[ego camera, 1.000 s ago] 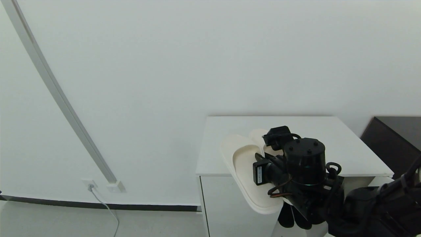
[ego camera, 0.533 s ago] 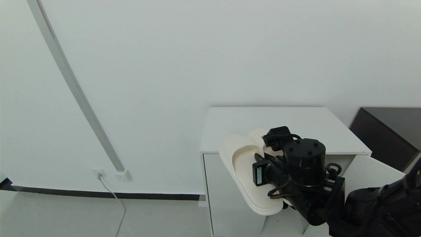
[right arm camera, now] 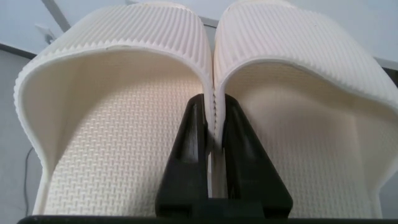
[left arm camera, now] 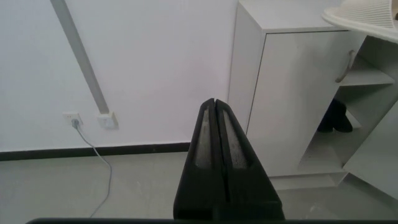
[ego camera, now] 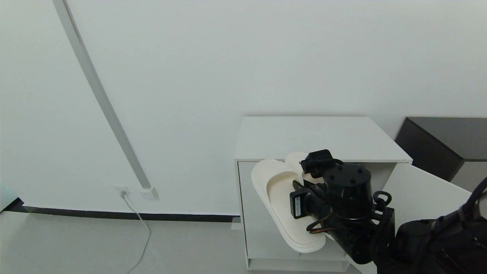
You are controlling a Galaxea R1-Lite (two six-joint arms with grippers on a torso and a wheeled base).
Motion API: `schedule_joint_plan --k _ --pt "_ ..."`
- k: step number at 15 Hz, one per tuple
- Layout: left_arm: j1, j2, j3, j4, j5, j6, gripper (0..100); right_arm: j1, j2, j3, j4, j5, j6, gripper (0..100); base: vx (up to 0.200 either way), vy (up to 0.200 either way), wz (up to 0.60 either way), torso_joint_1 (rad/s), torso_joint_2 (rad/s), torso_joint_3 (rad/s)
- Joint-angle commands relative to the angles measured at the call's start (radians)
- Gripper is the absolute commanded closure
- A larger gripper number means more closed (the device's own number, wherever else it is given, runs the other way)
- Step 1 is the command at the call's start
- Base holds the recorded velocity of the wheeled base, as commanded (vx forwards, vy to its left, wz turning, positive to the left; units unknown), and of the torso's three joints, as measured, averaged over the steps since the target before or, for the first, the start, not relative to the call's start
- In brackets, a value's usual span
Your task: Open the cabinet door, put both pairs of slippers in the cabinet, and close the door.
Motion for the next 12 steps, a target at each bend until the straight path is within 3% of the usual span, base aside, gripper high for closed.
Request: schedule_joint_plan --k 1,11,12 --pt "0.001 0.001 0.0 0.0 0.0 0.0 100 0.001 0.005 0.0 0.001 -0.001 0.0 100 0.0 0.0 0.0 0.0 0.0 0.0" --pt "0.001 0.001 0.0 0.0 0.0 -0.003 100 0.002 0.008 0.0 0.001 -0.001 -0.003 100 0.0 0.0 0.0 0.0 0.0 0.0" --pt "0.001 0.001 0.0 0.0 0.0 -0.003 100 0.001 0.01 0.0 0.001 -0.001 -0.003 100 0.0 -0.2 0.0 -0.002 0.0 -0.007"
